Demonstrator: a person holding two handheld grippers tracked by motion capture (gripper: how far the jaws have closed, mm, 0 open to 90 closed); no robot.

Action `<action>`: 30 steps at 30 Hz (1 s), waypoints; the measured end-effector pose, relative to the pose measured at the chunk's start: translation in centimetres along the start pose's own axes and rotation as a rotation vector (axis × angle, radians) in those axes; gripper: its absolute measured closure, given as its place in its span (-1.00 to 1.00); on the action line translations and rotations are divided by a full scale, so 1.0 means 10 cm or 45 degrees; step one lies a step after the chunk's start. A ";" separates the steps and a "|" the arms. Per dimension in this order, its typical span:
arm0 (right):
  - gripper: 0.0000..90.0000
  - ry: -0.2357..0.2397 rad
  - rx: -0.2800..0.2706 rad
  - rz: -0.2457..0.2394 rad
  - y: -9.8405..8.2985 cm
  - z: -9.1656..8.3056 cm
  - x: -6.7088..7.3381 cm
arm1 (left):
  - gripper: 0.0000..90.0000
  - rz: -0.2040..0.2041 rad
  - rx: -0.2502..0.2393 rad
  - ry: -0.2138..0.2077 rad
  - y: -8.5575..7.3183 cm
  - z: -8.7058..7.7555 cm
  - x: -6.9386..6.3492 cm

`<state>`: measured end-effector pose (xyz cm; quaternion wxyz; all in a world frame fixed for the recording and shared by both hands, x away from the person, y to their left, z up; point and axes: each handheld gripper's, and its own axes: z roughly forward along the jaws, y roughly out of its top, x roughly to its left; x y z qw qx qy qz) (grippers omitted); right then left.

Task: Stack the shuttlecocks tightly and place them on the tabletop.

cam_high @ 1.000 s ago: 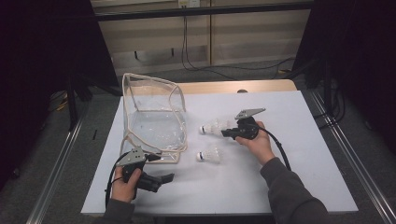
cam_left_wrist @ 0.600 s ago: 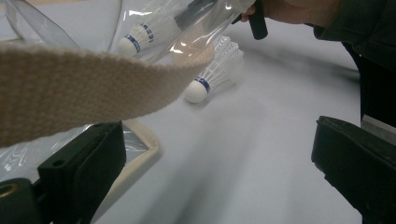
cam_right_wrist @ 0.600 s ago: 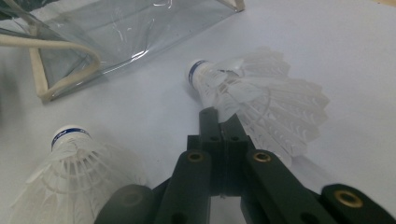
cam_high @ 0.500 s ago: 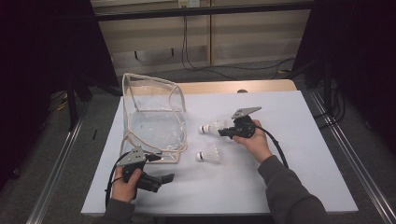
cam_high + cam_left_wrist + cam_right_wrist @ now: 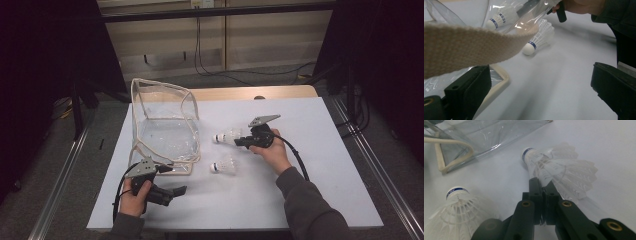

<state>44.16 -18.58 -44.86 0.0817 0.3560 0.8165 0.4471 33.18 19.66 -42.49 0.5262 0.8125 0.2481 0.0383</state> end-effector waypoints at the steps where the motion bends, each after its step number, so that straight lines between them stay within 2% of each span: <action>1: 0.94 0.001 -0.002 -0.001 0.00 0.00 0.00 | -0.93 0.000 0.001 0.000 0.00 0.00 0.00; 18: 0.60 -0.050 0.018 -0.017 -0.01 -0.02 0.01 | -0.93 0.002 0.001 0.001 0.00 -0.01 0.00; 30: 0.44 -0.077 -0.008 0.015 -0.04 -0.12 0.00 | -0.93 0.001 0.000 0.004 0.00 -0.01 -0.01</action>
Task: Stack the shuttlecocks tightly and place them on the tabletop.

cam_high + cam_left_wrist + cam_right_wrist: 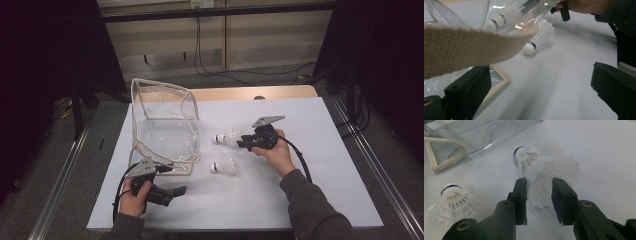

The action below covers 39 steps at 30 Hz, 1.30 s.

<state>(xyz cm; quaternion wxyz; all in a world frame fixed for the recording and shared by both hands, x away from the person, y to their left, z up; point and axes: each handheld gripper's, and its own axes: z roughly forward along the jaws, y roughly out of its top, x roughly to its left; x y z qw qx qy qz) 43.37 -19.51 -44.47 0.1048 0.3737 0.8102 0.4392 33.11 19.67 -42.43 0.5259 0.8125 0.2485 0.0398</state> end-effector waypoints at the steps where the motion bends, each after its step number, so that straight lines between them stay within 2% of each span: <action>1: 0.44 0.000 -0.005 0.002 -0.01 -0.01 0.00 | -0.93 0.003 0.001 0.000 0.00 0.00 0.00; 4: 0.40 -0.005 -0.006 0.011 -0.02 -0.04 0.01 | -0.93 0.000 0.000 -0.002 0.00 0.00 0.00; 9: 0.35 -0.015 -0.001 -0.031 -0.02 -0.09 0.04 | -0.93 -0.003 -0.004 -0.003 0.00 0.00 -0.01; 17: 0.28 -0.010 -0.014 -0.024 -0.04 -0.16 0.08 | -0.93 0.002 -0.004 -0.001 0.00 0.01 -0.01; 23: 0.13 0.000 -0.042 -0.011 -0.04 -0.23 0.13 | -0.93 0.004 0.000 0.000 0.00 0.01 -0.01; 28: -0.02 -0.017 -0.034 -0.033 -0.06 -0.27 0.19 | -0.93 0.003 0.000 0.001 0.00 0.01 -0.01; 36: -0.24 -0.012 -0.058 -0.005 -0.11 -0.34 0.26 | -0.93 0.006 0.004 0.001 0.01 0.01 -0.02; 39: -0.32 -0.027 -0.063 -0.016 -0.13 -0.37 0.28 | -0.93 0.005 0.001 -0.001 0.01 0.01 -0.02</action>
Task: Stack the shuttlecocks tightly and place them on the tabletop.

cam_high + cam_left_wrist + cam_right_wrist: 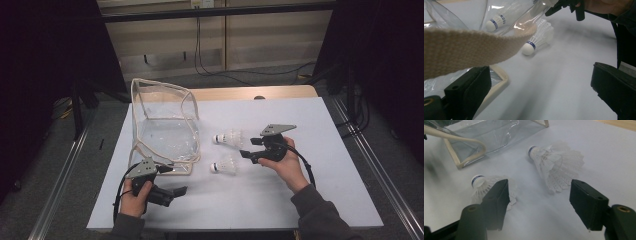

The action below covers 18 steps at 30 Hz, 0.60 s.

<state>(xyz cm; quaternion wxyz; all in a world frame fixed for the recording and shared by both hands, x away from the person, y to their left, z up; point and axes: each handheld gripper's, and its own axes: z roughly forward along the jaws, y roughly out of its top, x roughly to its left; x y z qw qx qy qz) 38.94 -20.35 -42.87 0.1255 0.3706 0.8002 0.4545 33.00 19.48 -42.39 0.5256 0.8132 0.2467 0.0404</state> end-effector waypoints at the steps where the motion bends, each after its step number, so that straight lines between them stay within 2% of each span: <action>1: -0.34 0.003 -0.001 0.004 -0.01 -0.01 0.01 | -0.93 0.000 0.000 0.000 0.00 0.00 0.00; 15: -0.59 0.010 -0.046 0.021 -0.06 -0.11 0.09 | -0.93 -0.001 -0.004 -0.002 0.00 0.00 -0.01; 18: -0.64 0.015 -0.030 0.026 -0.07 -0.13 0.10 | -0.93 0.000 -0.005 -0.004 0.00 0.00 -0.01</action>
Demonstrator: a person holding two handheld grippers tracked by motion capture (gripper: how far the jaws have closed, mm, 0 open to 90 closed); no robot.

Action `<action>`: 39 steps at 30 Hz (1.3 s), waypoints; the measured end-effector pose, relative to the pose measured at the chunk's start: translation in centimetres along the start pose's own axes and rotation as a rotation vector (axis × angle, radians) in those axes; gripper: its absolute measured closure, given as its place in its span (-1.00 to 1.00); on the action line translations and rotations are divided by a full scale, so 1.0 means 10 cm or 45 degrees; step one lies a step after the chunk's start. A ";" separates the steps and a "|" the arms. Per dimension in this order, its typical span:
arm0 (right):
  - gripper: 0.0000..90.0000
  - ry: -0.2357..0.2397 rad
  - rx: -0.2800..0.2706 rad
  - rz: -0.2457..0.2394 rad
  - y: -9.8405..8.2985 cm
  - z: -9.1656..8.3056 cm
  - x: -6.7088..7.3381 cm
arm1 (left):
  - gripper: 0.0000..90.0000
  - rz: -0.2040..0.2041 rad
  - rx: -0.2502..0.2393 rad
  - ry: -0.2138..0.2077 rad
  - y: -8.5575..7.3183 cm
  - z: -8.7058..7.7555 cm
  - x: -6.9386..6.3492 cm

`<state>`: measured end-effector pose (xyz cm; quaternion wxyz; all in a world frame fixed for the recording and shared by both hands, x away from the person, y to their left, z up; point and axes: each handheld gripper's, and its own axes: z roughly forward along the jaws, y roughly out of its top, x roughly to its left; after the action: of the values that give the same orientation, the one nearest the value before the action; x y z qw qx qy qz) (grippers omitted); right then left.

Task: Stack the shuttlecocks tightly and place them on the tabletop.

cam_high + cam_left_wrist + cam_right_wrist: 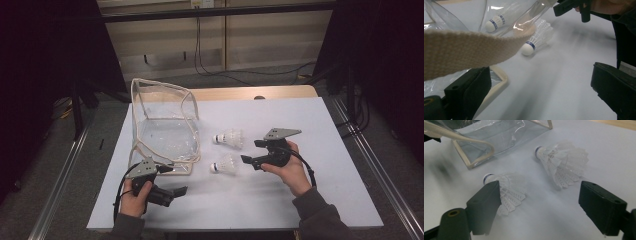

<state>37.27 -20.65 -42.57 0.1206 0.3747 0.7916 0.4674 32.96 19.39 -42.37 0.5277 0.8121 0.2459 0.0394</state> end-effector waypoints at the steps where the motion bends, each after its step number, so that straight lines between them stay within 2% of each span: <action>1: -0.64 -0.001 0.004 -0.002 0.00 -0.01 0.00 | -0.93 0.003 0.001 0.001 0.00 0.00 0.00; 8: -0.68 0.015 -0.005 0.006 -0.04 -0.05 0.03 | -0.93 0.012 0.006 0.005 0.01 0.00 0.00; 12: -0.72 0.012 0.020 -0.008 -0.08 -0.06 0.05 | -0.93 0.010 0.002 0.004 0.01 0.01 -0.01; 20: -0.72 0.027 0.001 -0.004 -0.08 -0.08 0.08 | -0.93 0.010 0.001 0.004 0.01 0.01 -0.01; 28: -0.80 0.049 -0.005 -0.019 -0.07 -0.05 0.13 | -0.93 0.012 0.003 0.003 0.02 0.01 -0.01; 35: -0.85 0.056 0.026 -0.040 -0.07 0.00 0.19 | -0.93 0.010 0.004 0.001 0.02 0.02 -0.02; 39: -0.91 0.076 0.010 -0.040 -0.06 0.01 0.22 | -0.93 0.010 0.004 0.001 0.02 0.02 -0.02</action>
<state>35.56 -19.23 -42.76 0.1026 0.3485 0.8025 0.4733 32.92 19.10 -42.28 0.5260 0.8140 0.2428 0.0415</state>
